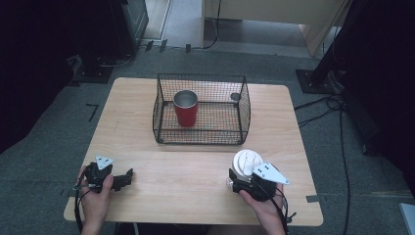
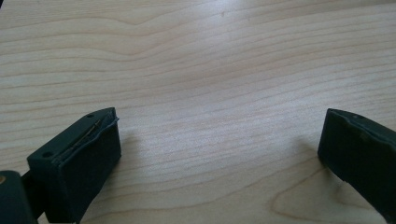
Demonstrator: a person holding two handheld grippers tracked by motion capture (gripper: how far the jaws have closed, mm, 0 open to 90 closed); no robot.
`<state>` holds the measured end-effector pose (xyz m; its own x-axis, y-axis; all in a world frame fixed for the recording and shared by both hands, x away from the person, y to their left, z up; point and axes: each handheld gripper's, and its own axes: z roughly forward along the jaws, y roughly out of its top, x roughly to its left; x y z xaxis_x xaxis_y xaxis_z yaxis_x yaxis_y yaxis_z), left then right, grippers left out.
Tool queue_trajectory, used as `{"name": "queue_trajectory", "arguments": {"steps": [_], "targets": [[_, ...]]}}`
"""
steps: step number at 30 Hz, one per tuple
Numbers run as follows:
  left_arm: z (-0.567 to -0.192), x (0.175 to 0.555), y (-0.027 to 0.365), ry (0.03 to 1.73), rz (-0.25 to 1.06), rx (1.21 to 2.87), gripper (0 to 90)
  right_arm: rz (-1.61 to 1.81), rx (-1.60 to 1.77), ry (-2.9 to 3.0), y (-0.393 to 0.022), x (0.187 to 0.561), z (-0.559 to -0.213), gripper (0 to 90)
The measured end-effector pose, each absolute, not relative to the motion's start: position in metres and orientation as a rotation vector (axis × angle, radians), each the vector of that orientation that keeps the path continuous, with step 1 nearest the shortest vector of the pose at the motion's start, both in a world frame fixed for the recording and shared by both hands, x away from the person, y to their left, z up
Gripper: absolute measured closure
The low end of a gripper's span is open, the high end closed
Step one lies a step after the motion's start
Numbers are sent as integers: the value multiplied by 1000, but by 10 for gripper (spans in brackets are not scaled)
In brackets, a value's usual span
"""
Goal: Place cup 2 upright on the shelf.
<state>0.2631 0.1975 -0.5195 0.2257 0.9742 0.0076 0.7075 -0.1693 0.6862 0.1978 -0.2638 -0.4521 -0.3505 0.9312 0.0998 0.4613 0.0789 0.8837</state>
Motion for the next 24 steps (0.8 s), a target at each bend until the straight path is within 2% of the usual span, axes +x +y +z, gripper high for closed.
{"name": "queue_trajectory", "arguments": {"steps": [24], "targets": [[-520, 263, 197, 1543, 621, 1943, 0, 1289, 1314, 1795, -252, 212, -417, 160]]}}
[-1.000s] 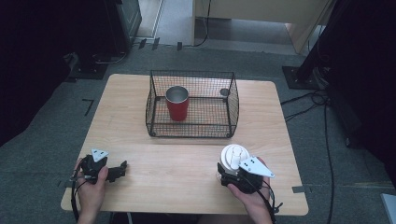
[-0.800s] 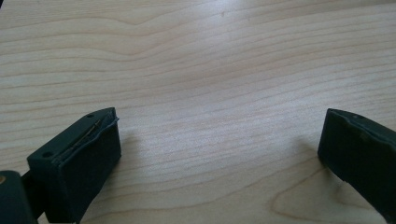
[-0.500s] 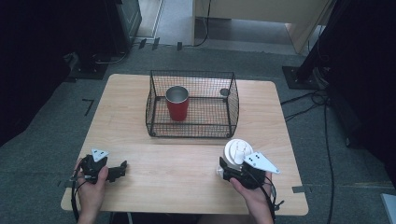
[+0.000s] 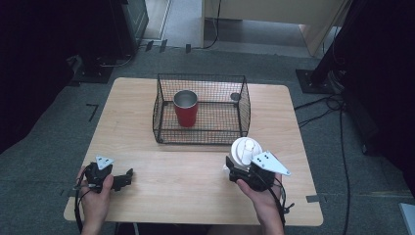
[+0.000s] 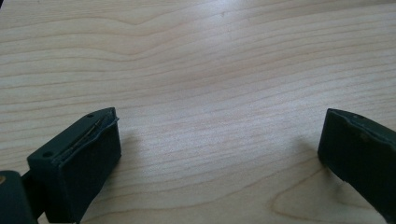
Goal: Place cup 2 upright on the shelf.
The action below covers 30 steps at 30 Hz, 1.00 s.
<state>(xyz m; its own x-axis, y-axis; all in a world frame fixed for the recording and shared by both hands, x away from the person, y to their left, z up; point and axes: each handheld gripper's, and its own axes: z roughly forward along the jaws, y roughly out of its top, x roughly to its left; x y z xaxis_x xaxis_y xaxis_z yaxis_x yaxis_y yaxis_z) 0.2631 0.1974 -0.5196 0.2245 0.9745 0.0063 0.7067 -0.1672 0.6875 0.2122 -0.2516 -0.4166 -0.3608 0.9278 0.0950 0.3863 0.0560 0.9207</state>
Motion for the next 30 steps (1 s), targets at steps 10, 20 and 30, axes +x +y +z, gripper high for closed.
{"name": "queue_trajectory", "arguments": {"steps": [10, 20, 30], "targets": [[-520, 263, 197, 1543, 622, 1943, 0, 1303, 1285, 1771, -245, 221, -404, 160], [-520, 263, 197, 1543, 622, 1943, 0, 1314, 1250, 1751, -241, 231, -389, 160], [-520, 263, 197, 1543, 622, 1944, 0, 1330, 1222, 1728, -235, 239, -375, 160]]}}
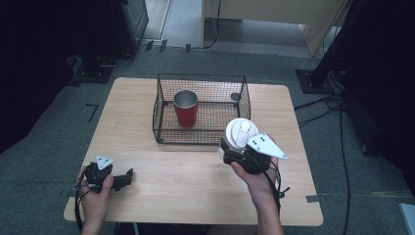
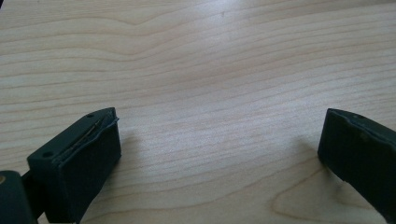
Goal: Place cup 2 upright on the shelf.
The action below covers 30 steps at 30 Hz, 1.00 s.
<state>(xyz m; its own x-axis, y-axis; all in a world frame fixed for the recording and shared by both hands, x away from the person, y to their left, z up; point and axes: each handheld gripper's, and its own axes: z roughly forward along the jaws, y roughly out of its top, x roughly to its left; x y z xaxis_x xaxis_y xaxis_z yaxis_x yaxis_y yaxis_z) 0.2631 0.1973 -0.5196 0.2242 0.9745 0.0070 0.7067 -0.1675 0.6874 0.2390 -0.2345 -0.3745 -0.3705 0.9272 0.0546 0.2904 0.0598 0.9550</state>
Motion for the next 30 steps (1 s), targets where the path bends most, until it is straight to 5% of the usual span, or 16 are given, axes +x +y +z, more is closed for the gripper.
{"name": "queue_trajectory", "arguments": {"steps": [30], "targets": [[-520, 263, 197, 1543, 621, 1945, 0, 1286, 1199, 1668, -220, 283, -343, 160]]}}
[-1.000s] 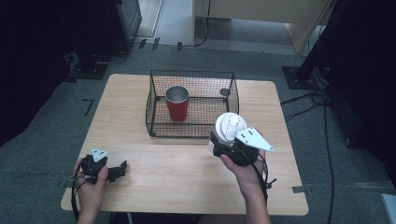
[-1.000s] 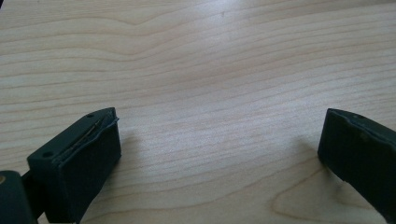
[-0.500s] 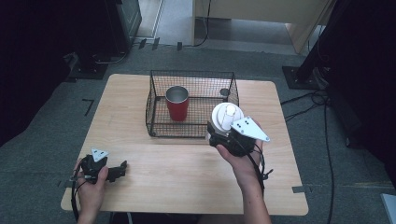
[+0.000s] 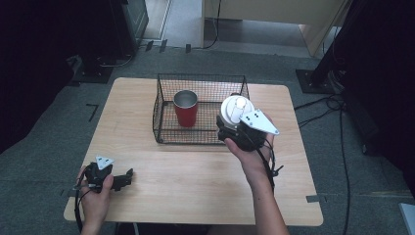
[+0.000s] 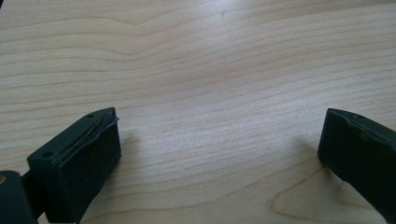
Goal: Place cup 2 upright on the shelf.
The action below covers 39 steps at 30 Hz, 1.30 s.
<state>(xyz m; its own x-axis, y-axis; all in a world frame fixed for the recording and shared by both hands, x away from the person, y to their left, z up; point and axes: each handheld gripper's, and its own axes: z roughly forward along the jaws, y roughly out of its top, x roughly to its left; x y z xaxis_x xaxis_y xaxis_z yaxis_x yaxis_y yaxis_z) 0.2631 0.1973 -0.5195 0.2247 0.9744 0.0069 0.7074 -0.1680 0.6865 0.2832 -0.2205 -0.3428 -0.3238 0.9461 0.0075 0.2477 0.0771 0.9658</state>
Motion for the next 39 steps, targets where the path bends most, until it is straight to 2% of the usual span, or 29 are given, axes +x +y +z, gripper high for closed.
{"name": "queue_trajectory", "arguments": {"steps": [20, 39], "targets": [[-520, 263, 197, 1540, 621, 1947, 0, 1253, 1232, 1623, -216, 324, -339, 160], [-520, 263, 197, 1535, 620, 1951, 0, 1157, 1273, 1647, -202, 369, -363, 160]]}}
